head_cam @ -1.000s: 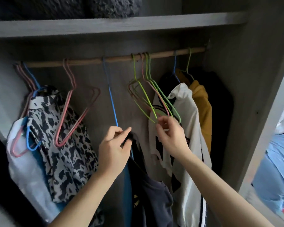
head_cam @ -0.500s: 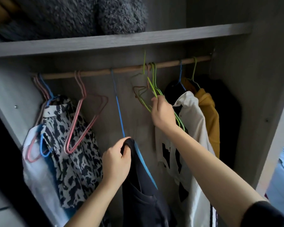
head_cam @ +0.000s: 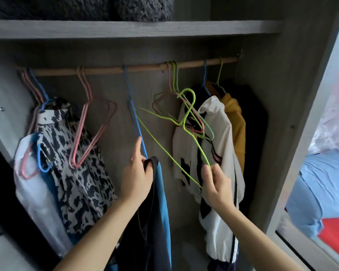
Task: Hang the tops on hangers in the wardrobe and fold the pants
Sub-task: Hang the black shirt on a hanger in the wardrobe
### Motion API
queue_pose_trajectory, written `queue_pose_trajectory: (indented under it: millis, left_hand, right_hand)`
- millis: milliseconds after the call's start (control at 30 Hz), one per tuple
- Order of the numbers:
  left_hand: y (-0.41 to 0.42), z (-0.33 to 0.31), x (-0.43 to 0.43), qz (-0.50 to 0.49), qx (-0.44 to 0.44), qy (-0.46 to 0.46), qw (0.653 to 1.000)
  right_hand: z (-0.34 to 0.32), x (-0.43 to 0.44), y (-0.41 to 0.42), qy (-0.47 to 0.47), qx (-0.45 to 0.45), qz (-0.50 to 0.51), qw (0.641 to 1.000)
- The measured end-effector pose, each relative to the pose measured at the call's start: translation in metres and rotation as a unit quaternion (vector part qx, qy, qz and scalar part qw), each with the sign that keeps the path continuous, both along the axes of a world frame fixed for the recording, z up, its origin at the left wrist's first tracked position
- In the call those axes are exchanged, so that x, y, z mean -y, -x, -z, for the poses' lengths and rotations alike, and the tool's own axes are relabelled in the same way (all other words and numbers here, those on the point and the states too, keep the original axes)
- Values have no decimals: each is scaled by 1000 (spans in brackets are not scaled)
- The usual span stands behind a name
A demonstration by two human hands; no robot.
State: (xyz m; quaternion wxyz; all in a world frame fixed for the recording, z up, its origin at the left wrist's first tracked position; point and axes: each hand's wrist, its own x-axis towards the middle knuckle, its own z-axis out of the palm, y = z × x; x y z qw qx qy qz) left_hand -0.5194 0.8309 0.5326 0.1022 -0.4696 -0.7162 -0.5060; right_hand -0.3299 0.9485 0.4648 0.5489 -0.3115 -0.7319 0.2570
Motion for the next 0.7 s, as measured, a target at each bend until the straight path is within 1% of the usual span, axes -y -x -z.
queue_pose_trajectory:
  millis: [133, 233, 333, 433, 467, 500, 600, 633, 700]
  left_hand:
    - [-2, -2, -9, 85, -51, 41, 994]
    - [-5, -7, -16, 114, -60, 36, 991]
    - [-18, -6, -21, 145, -78, 28, 986]
    - [-50, 5, -26, 187, -107, 12, 976]
    - [-61, 10, -27, 208, -118, 8, 971]
    - [-72, 16, -28, 227, -126, 6, 966]
    - [-99, 31, -30, 267, -142, 23, 953]
    - [-106, 35, -31, 273, -142, 33, 951]
    - [-113, 42, -32, 268, -132, 38, 954]
  right_hand:
    - [21, 14, -45, -48, 113, 30, 992]
    - [32, 29, -82, -76, 172, 50, 981]
    - [37, 49, -110, -65, 195, 106, 973]
    - [34, 60, -131, -26, 245, 177, 953]
    - [31, 62, -136, 6, 244, 177, 954]
    - [28, 65, -138, 45, 224, 162, 960]
    - [12, 71, -138, 148, 128, 89, 977]
    - [6, 71, -138, 166, 116, 62, 977]
    - [-3, 70, -140, 174, 127, 18, 976]
